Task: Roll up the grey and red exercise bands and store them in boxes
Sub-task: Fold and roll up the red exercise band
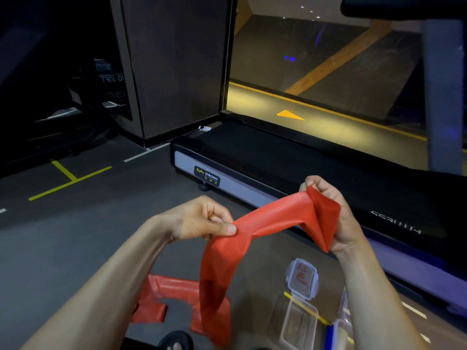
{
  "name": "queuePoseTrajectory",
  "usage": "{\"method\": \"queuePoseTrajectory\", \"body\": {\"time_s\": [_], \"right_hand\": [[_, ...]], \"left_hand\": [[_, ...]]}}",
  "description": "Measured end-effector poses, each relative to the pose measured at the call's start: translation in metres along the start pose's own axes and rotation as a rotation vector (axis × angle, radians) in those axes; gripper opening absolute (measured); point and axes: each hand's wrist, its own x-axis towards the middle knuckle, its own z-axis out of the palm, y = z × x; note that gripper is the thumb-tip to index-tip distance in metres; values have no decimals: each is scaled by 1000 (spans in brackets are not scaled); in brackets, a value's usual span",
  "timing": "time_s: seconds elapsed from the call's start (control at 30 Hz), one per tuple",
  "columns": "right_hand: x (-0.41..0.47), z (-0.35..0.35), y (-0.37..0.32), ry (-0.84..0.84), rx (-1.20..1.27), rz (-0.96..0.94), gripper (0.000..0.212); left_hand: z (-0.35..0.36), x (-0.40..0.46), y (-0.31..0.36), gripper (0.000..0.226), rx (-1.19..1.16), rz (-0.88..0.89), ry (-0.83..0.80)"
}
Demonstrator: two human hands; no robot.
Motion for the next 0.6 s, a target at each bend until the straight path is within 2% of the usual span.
{"method": "queuePoseTrajectory", "body": {"time_s": [0.1,0.17,0.23,0.3,0.37,0.5,0.6], "right_hand": [[0,-2,3,-14,-75,15,3],[1,-6,5,-3,-114,27,18],[0,-10,5,21,-117,23,18],[-2,-11,6,-7,-141,12,3],[-3,-8,7,-41,-138,-12,7],[-3,5,-1,-36,-32,-81,12],[-4,12,-6,-70,-1,-96,7]], "left_hand": [[0,2,-2,15,55,39,60],[-3,-3,1,15,-9,79,21],[-7,-9,6,14,-229,116,-83],[-8,-15,12,25,-469,178,-167],[-6,-17,17,33,-592,251,-185],[-4,-13,22,41,-571,242,-127],[-4,-11,16,30,-454,161,-82]]}}
